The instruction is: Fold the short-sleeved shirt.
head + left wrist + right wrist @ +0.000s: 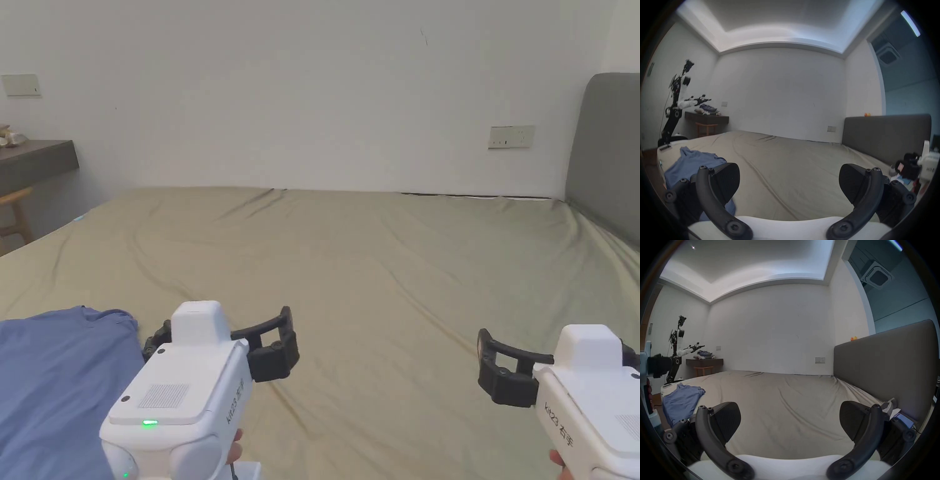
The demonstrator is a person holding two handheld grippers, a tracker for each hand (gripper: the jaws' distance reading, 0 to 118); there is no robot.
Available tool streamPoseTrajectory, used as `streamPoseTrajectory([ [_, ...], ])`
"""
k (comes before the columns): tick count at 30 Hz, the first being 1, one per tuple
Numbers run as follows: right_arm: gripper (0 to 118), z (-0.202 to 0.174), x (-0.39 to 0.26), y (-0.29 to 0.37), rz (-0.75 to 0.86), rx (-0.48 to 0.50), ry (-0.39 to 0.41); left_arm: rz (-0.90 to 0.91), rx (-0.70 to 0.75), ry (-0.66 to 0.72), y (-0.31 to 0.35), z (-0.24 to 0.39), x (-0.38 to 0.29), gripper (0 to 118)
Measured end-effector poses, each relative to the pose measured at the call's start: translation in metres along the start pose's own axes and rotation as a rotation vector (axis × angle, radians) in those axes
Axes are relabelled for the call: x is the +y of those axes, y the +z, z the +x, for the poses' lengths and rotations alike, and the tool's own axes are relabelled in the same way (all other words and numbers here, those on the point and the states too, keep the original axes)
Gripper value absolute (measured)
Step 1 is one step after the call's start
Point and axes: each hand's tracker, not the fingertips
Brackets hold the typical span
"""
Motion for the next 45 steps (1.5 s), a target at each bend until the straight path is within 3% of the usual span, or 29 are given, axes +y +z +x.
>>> streamPoseTrajectory([
  [9, 118, 0.004, 0.000, 0.002, -0.042, -0.002, -0.065, 0.004, -0.014, -0.013, -0.005, 0.005, -0.003, 118],
  [11, 118, 0.002, 0.003, 0.003, -0.003, -0.007, -0.024, 0.005, 0.006, -0.019, -0.006, 0.005, -0.006, 118],
  [12, 118, 0.002, 0.002, 0.003, -0.028, 0.005, -0.051, 0.007, 0.022, -0.021, -0.007, 0.006, -0.006, 118],
  [16, 118, -0.002, 0.004, 0.006, -0.013, -0.002, -0.022, -0.016, 0.028, -0.014, -0.009, 0.007, -0.007, 118],
  [28, 118, 0.001, 0.006, 0.006, -0.039, -0.035, -0.058, -0.014, 0.001, 0.000, -0.009, 0.012, -0.007, 118],
  [29, 117, 0.002, 0.008, 0.007, -0.041, -0.047, -0.061, -0.025, -0.008, 0.007, -0.009, 0.013, -0.006, 111],
  [30, 112, 0.002, 0.009, 0.008, -0.046, -0.051, -0.065, -0.026, -0.014, 0.015, -0.009, 0.013, -0.004, 90],
  [31, 97, 0.002, 0.009, 0.009, -0.052, -0.054, -0.068, -0.024, -0.018, 0.018, -0.008, 0.015, -0.004, 56],
  [32, 62, 0.002, 0.009, 0.011, -0.053, -0.057, -0.078, -0.020, -0.012, 0.009, -0.008, 0.018, -0.003, 17],
  [33, 42, 0.001, 0.011, 0.013, -0.037, -0.061, -0.058, -0.007, 0.019, -0.021, -0.008, 0.022, -0.004, 7],
  [35, 4, -0.012, 0.014, 0.010, -0.038, -0.141, 0.118, 0.004, 0.035, -0.050, -0.008, 0.026, -0.008, 0],
  [36, 0, -0.011, 0.014, 0.014, 0.067, -0.202, 0.160, -0.002, 0.020, -0.055, -0.008, 0.025, -0.008, 0],
  [37, 0, -0.008, 0.005, 0.009, 0.005, -0.107, 0.077, -0.032, -0.021, -0.052, -0.010, 0.025, -0.007, 0],
  [38, 0, -0.008, -0.001, 0.004, -0.072, -0.098, 0.029, -0.027, -0.010, -0.044, -0.010, 0.024, -0.007, 0],
  [40, 0, -0.010, 0.007, 0.006, 0.005, -0.130, 0.113, -0.024, -0.003, -0.021, -0.010, 0.024, -0.007, 0],
  [41, 0, -0.007, 0.006, 0.008, -0.038, -0.114, 0.052, -0.029, -0.004, -0.017, -0.011, 0.023, -0.005, 0],
  [45, 0, -0.011, 0.010, 0.003, -0.049, -0.098, 0.051, -0.052, 0.028, -0.023, -0.008, 0.013, 0.001, 0],
])
